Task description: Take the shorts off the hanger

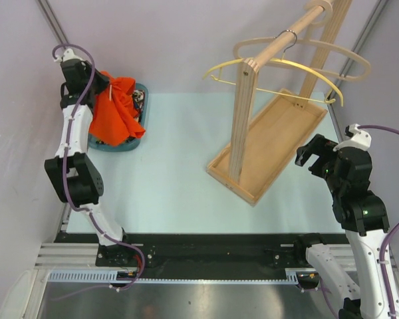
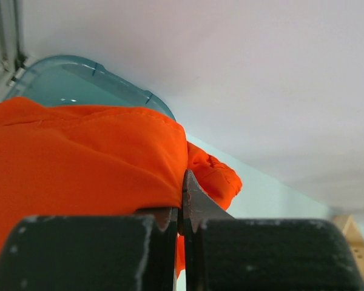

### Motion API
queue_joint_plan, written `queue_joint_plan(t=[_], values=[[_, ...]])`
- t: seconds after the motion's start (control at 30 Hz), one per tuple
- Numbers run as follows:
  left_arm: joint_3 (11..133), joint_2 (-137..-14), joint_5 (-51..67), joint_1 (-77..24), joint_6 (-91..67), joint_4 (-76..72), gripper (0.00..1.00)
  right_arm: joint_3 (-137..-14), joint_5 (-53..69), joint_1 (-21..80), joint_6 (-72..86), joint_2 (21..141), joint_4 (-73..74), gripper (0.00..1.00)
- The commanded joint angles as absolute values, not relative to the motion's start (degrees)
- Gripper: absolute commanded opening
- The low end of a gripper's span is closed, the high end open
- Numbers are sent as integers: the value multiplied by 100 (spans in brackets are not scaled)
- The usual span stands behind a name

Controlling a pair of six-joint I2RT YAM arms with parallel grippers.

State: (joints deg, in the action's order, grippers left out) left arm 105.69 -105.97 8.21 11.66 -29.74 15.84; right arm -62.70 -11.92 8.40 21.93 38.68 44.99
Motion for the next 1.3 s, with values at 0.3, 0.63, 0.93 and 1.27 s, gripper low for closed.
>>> queue_joint_plan(t=[0.3, 0.63, 0.93, 1.27], values=[[9992, -11583, 1194, 1353, -3901, -396, 0, -6293, -1178, 809, 2188, 3884, 4280, 100], [8350, -11724, 1098, 1424, -4966, -299, 1, -6284, -985, 809, 2233, 3964, 4315, 100], [8912, -11050, 1283, 1485, -4070, 623, 65, -6249, -677, 809, 2180, 4008, 4447, 100], [8404, -9390, 485, 1485, -3112, 2310, 65, -6205, -466, 809, 2189, 3850, 4395, 100]])
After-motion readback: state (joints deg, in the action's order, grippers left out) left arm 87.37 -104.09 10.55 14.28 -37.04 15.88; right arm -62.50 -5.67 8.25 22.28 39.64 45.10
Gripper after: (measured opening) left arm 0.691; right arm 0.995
